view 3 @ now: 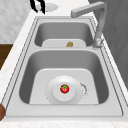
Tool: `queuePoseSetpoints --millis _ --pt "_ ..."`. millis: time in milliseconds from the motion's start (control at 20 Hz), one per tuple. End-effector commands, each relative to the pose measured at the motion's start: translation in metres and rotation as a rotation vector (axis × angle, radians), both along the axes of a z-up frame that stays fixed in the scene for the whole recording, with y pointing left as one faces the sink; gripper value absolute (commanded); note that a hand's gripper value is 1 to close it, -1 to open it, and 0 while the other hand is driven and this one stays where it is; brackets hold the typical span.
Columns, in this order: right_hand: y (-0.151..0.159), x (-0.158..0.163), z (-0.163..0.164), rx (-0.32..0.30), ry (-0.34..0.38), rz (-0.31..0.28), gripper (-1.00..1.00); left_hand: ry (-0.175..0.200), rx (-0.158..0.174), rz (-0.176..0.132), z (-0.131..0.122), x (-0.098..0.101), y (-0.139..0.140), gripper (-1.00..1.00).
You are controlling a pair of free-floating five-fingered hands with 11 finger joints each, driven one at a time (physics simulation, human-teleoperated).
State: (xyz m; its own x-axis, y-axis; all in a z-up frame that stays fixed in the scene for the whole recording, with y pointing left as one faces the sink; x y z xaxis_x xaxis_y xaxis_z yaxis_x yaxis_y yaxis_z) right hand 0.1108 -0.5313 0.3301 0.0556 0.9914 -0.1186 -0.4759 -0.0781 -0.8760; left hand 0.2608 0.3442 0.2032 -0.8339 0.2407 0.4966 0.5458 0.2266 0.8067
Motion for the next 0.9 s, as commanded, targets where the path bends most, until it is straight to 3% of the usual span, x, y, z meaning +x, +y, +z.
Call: queuePoseSetpoints --millis 0,400,850 --pt "0.022 -0.015 0.000 0.032 -0.010 0.009 -1.00 0.000 0.000 0.000 0.000 0.000 0.000 0.00" --pt "0.080 -0.043 -0.001 -0.014 0.000 0.014 -1.00 0.000 0.000 0.000 0.000 0.000 0.000 0.00" --pt "0.146 -0.067 -0.001 -0.002 0.005 0.017 -1.00 0.000 0.000 0.000 0.000 0.000 0.000 0.00"
